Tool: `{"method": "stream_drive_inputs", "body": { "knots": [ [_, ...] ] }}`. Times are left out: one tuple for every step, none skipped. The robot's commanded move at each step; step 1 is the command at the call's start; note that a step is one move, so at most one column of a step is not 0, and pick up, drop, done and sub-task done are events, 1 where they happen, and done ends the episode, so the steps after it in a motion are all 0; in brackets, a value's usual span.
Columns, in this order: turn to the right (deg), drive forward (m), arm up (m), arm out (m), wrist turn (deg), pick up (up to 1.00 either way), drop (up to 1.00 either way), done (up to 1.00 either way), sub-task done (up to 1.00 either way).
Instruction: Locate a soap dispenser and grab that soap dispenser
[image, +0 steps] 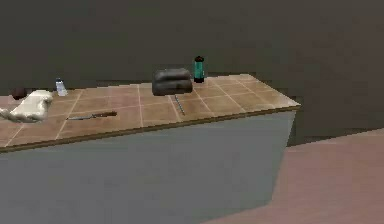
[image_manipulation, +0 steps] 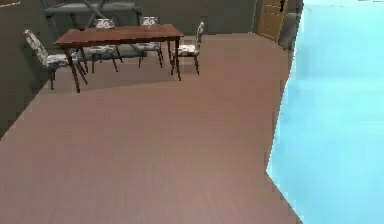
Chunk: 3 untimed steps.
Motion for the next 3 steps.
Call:
{"method": "stream_drive_inputs", "body": {
  "knots": [
    [-15.0, 0.0, 0.0, 0.0, 0.0, 0.0, 0.0, 0.0, 0.0],
    [0.0, 0.3, 0.0, 0.0, 0.0, 0.0, 0.0, 0.0, 0.0],
    [-45.0, 0.0, 0.0, 0.0, 0.0, 0.0, 0.0, 0.0, 0.0]
  ]
}}
